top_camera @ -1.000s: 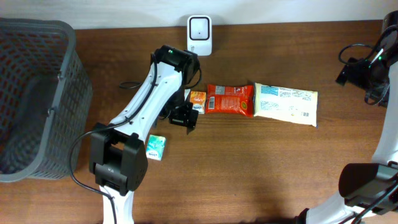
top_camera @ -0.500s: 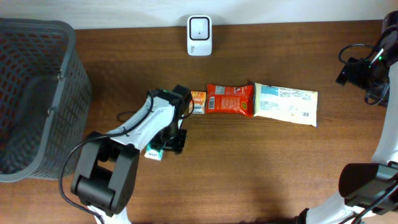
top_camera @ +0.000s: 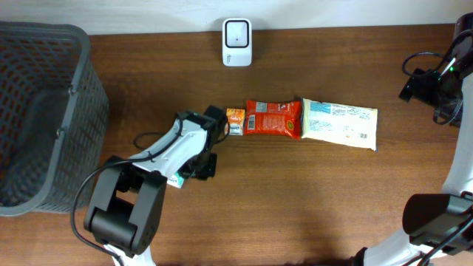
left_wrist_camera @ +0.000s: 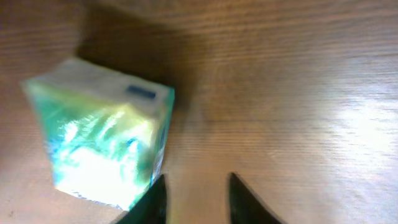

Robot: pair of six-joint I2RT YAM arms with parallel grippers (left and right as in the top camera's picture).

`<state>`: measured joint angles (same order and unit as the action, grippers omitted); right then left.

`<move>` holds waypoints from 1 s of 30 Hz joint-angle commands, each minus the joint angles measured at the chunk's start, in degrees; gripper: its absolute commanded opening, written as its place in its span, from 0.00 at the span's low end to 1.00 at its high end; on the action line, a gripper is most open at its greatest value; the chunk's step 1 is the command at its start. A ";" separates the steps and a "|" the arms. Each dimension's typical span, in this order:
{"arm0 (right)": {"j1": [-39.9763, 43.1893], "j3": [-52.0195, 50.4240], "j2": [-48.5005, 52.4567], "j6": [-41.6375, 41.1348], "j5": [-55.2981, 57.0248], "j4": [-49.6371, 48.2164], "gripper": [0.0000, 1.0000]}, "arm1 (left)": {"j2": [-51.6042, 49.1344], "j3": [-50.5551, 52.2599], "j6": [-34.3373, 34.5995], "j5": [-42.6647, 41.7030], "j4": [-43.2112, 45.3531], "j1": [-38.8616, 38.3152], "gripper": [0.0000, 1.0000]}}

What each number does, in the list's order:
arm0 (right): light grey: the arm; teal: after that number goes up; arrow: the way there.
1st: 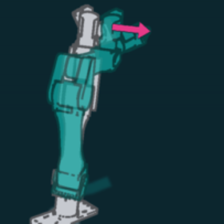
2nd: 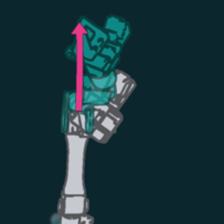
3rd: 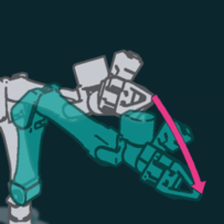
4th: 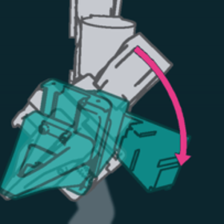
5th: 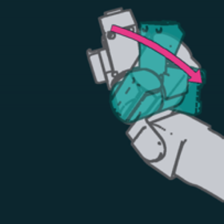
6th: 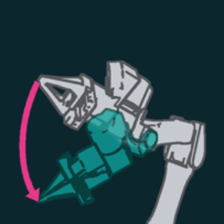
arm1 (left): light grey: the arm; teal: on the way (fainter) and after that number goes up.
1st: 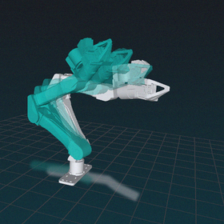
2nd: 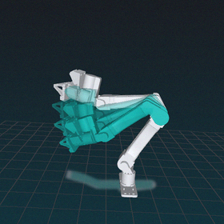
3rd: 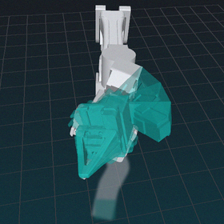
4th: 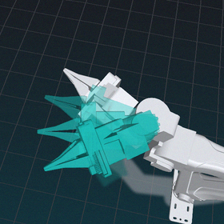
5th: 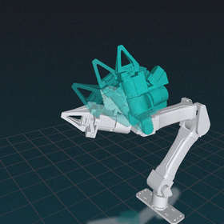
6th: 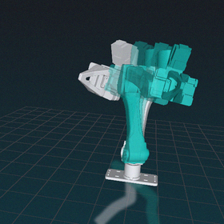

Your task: Scan the item barcode

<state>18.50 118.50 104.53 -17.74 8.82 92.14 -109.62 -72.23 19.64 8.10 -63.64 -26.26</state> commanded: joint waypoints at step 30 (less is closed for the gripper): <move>-0.11 0.33 0.26 0.33 0.87 0.00 0.98 | 5.09 11.26 -8.96 6.10 37.90 3.67 0.00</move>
<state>18.50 118.50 104.53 -17.74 8.82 92.14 -103.88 -61.36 16.10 15.68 -31.88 -22.83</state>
